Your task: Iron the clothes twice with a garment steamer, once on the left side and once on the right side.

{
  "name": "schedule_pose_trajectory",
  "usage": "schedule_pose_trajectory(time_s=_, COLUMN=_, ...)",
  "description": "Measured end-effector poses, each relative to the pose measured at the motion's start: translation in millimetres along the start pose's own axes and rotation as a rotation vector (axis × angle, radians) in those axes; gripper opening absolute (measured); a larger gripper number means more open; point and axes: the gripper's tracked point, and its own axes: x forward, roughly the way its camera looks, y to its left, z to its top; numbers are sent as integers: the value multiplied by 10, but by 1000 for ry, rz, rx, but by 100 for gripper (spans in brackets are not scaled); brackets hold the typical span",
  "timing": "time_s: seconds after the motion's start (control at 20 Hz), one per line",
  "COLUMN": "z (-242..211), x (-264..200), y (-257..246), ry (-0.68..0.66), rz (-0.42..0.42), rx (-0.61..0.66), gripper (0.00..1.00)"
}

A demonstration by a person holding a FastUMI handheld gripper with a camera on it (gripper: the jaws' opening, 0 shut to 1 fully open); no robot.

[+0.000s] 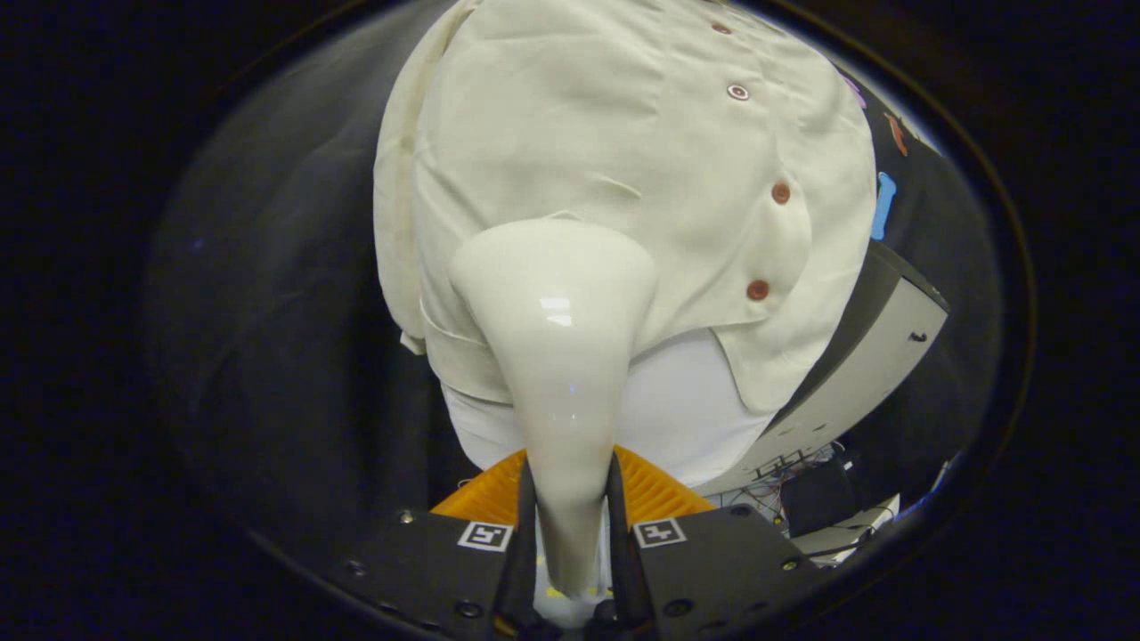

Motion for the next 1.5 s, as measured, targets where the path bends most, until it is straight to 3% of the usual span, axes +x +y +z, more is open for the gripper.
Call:
schedule_pose_trajectory(time_s=0.2, z=87, x=-229, y=-201, ry=-31, rz=35, rx=61, gripper=35)
schedule_pose_trajectory(time_s=0.45, z=520, x=-582, y=-676, ry=-125, rz=41, rx=124, gripper=35)
schedule_pose_trajectory(time_s=0.75, z=1445, x=-1165, y=-1152, ry=-354, rz=60, rx=103, gripper=35)
schedule_pose_trajectory(time_s=1.0, z=2422, x=-1623, y=-1621, ry=-531, rz=57, rx=169, gripper=34)
schedule_pose_trajectory(time_s=1.25, z=3135, x=-1489, y=-2206, ry=-575, rz=-12, rx=201, gripper=34)
schedule_pose_trajectory(time_s=1.5, z=3142, x=-1088, y=-2309, ry=-522, rz=-74, rx=162, gripper=34)
